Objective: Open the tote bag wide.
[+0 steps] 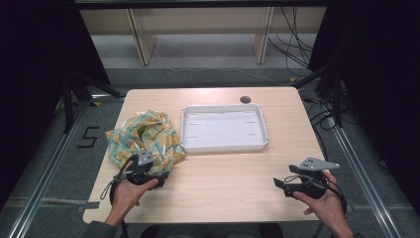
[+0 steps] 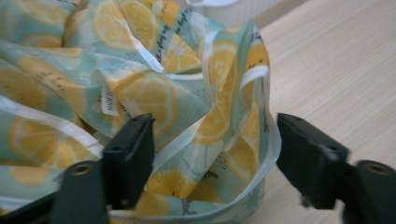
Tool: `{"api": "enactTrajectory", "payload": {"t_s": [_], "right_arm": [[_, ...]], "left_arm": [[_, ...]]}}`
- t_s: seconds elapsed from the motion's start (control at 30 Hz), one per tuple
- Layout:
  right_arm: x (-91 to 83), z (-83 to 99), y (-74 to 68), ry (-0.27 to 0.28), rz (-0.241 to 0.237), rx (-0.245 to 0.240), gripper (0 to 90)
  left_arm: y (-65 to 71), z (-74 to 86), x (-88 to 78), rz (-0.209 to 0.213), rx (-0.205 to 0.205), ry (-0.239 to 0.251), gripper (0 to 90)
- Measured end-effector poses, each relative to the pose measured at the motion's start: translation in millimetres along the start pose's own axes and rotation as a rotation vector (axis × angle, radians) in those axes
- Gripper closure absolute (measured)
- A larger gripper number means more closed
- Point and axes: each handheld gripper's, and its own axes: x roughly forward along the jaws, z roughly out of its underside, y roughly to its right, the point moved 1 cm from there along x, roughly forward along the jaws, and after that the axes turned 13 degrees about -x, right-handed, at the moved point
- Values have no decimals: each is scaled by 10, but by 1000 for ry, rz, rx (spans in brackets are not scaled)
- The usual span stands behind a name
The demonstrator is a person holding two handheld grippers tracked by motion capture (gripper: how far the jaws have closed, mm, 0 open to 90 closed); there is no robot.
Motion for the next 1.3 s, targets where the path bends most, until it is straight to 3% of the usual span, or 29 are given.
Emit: {"api": "enactTrajectory", "payload": {"t_s": [0.07, 0.13, 0.17, 0.23, 0.27, 0.33, 0.47, 0.5, 0.67, 0.7, 0.87, 0.93, 1.0, 1.03, 1.07, 1.1, 1.13, 1.2, 1.27, 1.3], "right_arm": [[1, -1, 3, -1, -1, -3, 241], [-4, 1, -3, -18, -14, 1, 242], [-7, 0, -7, -10, -11, 4, 242], [0, -1, 5, 2, -2, -10, 242], [1, 1, 5, -2, -2, -10, 242], [-1, 3, -3, 3, -14, 4, 243], [-11, 7, 5, -12, -6, -4, 243], [-10, 9, 22, -5, -5, -26, 243], [-7, 16, 7, 1, -11, 2, 243], [-6, 13, 21, 7, -6, -13, 243], [-10, 16, 6, -8, -10, 0, 244], [-12, 16, -2, -21, -23, 15, 244], [-16, 18, 12, -10, -6, -1, 244], [-5, 17, 14, 1, 2, -1, 244], [-3, 16, 33, -5, 4, -28, 244], [-3, 16, 7, -16, -8, 2, 244], [-3, 18, 27, -9, 2, -29, 244], [4, 11, 21, -2, -9, -22, 244], [0, 14, 24, -7, -2, -28, 244], [0, 17, 3, -5, -7, 2, 244]], "left_arm": [[4, -1, 46, 3, 7, -17, 365], [-6, -11, 100, 16, 26, -28, 492], [-8, -15, 113, 22, 34, -27, 606], [-19, -32, 117, 33, 70, -49, 743], [0, -34, 131, 41, 66, -45, 806], [41, -35, 132, 64, 91, -61, 870], [216, 1, 98, 127, 94, -74, 886], [252, 10, 84, 131, 104, -71, 886], [466, 53, -40, 196, 143, -69, 887], [508, 53, -53, 206, 148, -64, 888], [772, 48, -63, 264, 186, -71, 887], [855, 33, -51, 277, 210, -78, 886], [942, 7, -14, 284, 225, -76, 884], [985, -26, 13, 280, 252, -76, 884], [1040, -42, 34, 286, 239, -81, 884], [1090, -66, 63, 297, 245, -79, 883], [1142, -90, 92, 293, 251, -85, 883], [1252, -129, 138, 299, 291, -100, 882], [1363, -159, 187, 307, 290, -106, 881], [1419, -175, 206, 312, 300, -108, 881]]}}
